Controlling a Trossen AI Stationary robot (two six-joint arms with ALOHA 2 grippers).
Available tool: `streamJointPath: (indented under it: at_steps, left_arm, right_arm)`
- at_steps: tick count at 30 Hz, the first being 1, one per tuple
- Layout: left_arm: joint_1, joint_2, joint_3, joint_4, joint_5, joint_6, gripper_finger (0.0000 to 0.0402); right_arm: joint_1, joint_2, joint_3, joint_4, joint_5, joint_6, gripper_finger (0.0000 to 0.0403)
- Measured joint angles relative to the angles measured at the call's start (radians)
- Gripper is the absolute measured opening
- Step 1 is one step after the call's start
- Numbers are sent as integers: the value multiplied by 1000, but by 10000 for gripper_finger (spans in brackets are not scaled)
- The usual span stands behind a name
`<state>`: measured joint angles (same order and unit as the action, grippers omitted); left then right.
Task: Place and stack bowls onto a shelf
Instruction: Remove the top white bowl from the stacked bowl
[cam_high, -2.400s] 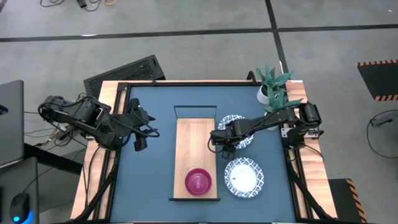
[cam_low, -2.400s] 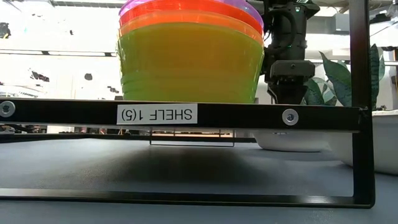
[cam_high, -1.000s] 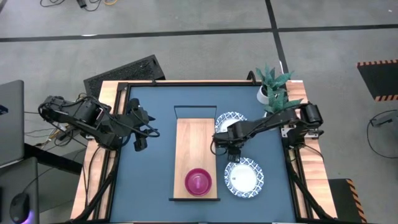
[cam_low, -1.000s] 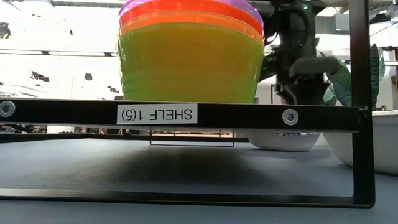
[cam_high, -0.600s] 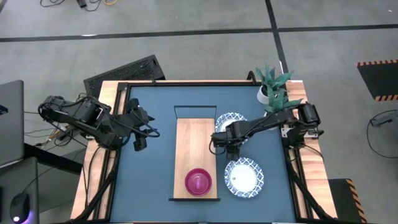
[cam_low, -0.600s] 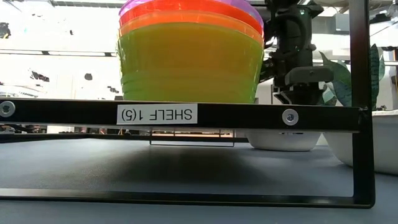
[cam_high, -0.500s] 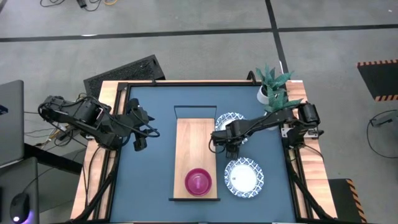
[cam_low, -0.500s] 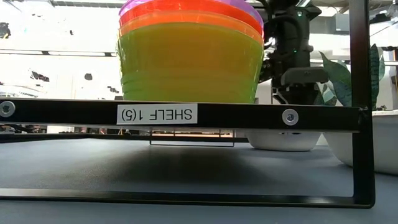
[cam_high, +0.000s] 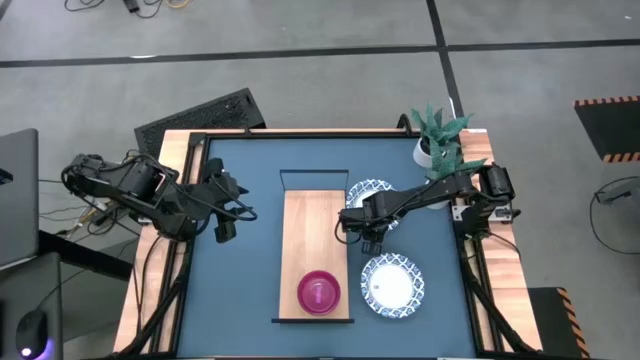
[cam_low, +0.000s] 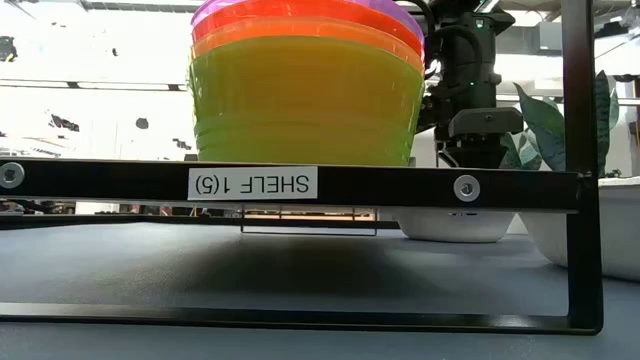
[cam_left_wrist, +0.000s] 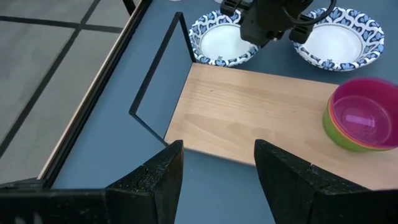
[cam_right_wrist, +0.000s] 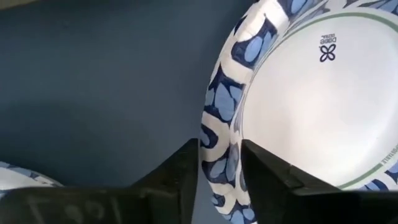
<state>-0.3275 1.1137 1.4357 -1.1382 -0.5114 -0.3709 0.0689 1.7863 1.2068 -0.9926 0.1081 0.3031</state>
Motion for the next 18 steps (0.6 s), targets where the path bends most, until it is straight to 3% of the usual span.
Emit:
streamJointPath:
  at_steps: [10, 18]
  left_arm:
    - [0, 0, 0, -3, 0, 0, 183]
    - [0, 0, 0, -2, 0, 0, 183]
  right_arm:
    - [0, -1, 2, -8, -1, 2, 69]
    - [0, -1, 72, -67, -1, -13, 56]
